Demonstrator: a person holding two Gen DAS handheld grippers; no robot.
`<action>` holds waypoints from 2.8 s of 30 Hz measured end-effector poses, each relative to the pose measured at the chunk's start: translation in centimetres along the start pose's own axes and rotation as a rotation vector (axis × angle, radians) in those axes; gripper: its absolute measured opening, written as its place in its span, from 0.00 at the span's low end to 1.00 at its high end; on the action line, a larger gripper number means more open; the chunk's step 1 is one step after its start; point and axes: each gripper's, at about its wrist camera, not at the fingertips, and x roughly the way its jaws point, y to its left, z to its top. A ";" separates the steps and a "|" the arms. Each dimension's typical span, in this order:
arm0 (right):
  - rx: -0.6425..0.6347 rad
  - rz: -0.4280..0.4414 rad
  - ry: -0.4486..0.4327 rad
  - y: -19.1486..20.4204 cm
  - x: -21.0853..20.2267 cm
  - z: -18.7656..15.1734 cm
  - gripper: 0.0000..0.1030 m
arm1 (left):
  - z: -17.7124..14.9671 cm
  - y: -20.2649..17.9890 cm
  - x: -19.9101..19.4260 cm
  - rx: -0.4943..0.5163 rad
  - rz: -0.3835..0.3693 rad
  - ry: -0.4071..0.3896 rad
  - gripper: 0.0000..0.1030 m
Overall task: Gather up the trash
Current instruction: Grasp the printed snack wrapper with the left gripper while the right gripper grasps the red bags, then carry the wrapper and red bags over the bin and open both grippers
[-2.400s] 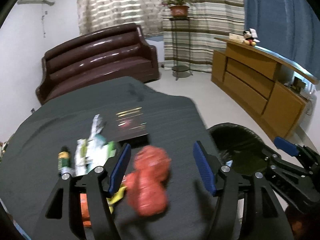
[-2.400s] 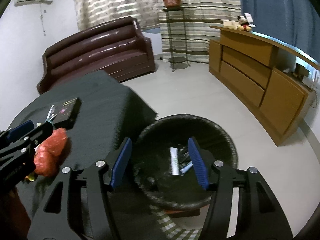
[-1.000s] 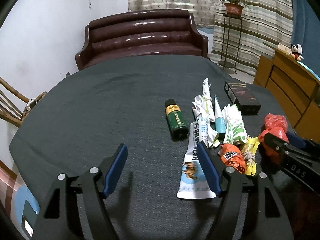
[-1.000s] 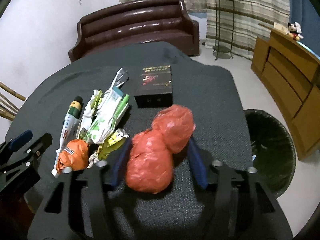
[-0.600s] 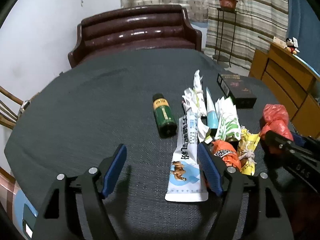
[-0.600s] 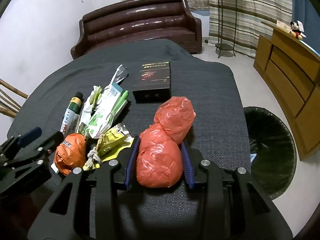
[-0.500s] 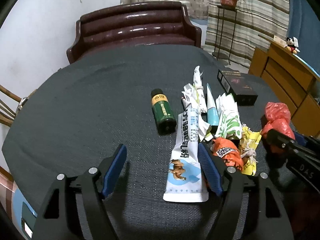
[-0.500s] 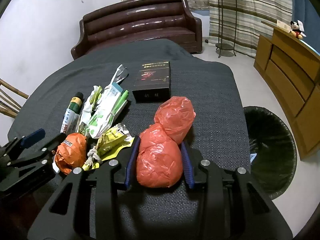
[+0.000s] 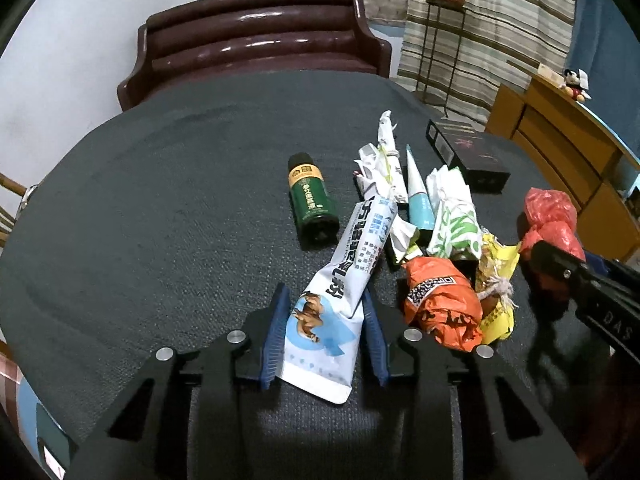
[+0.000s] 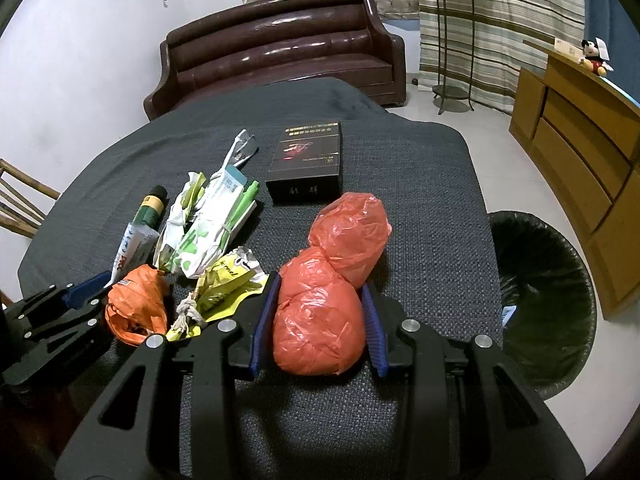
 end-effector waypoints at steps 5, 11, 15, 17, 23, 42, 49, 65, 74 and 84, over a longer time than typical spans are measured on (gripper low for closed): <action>-0.008 0.002 -0.016 0.1 -0.3 0.0 0.35 | -0.1 0.1 -0.6 0.002 -0.003 -0.020 0.34; -0.024 0.000 -0.047 0.3 -0.9 0.0 0.35 | -0.5 0.7 -1.6 -0.019 0.004 -0.044 0.34; -0.047 -0.011 -0.075 0.4 -1.5 -0.1 0.35 | -0.3 1.0 -2.2 -0.036 0.021 -0.068 0.34; -0.057 -0.021 -0.090 0.3 -1.9 -0.2 0.35 | -0.1 0.9 -2.7 -0.036 0.027 -0.084 0.34; -0.058 -0.063 -0.125 -1.3 -3.1 -0.2 0.35 | 1.0 -1.0 -4.0 -0.031 -0.005 -0.137 0.34; 0.031 -0.261 -0.164 -12.8 -6.6 -0.2 0.35 | 4.0 -14.4 -1.9 0.134 -0.218 -0.146 0.34; 0.061 -0.283 -0.151 -15.4 -6.3 -0.6 0.35 | 4.5 -18.7 -0.6 0.186 -0.248 -0.124 0.34; 0.124 -0.296 -0.146 -19.9 -5.5 -0.6 0.35 | 4.8 -23.7 1.6 0.254 -0.244 -0.096 0.35; 0.151 -0.294 -0.149 -21.5 -4.8 -0.6 0.35 | 5.0 -25.4 2.6 0.284 -0.231 -0.090 0.35; 0.186 -0.292 -0.127 -23.5 -3.4 -0.4 0.37 | 4.6 -26.5 3.5 0.316 -0.204 -0.078 0.56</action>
